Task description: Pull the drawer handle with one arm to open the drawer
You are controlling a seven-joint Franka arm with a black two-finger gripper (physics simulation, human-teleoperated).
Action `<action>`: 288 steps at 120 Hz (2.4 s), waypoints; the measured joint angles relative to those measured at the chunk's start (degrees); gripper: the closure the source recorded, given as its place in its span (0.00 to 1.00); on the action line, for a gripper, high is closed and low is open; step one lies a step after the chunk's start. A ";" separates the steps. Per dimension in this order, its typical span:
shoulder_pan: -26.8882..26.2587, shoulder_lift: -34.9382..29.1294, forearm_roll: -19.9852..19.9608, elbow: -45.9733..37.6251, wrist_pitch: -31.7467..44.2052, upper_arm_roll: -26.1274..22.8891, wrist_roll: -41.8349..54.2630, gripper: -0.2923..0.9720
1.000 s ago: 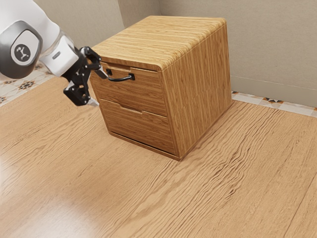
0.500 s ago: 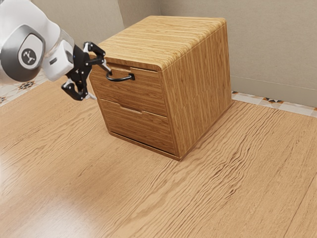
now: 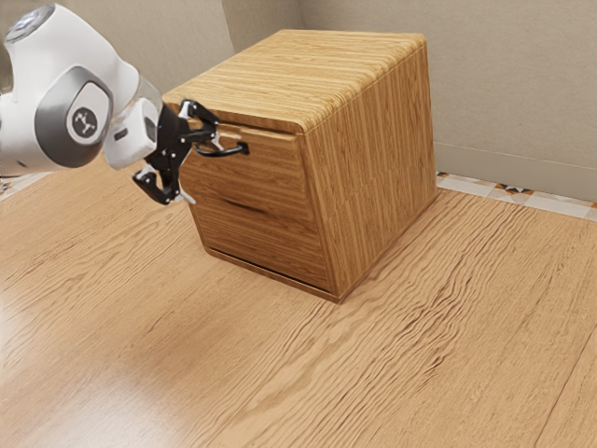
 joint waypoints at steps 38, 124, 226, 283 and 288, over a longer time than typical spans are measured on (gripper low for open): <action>0.02 -7.67 0.03 -9.54 3.57 -0.10 1.70 0.23; 0.38 -22.48 0.26 -24.70 6.94 -0.23 2.83 0.20; 1.21 -32.38 2.61 -31.78 3.49 1.50 3.49 0.23; 1.20 -34.52 4.40 -30.13 -0.29 1.19 3.43 0.26; 1.19 -34.61 4.43 -28.21 -1.40 0.45 3.34 0.26</action>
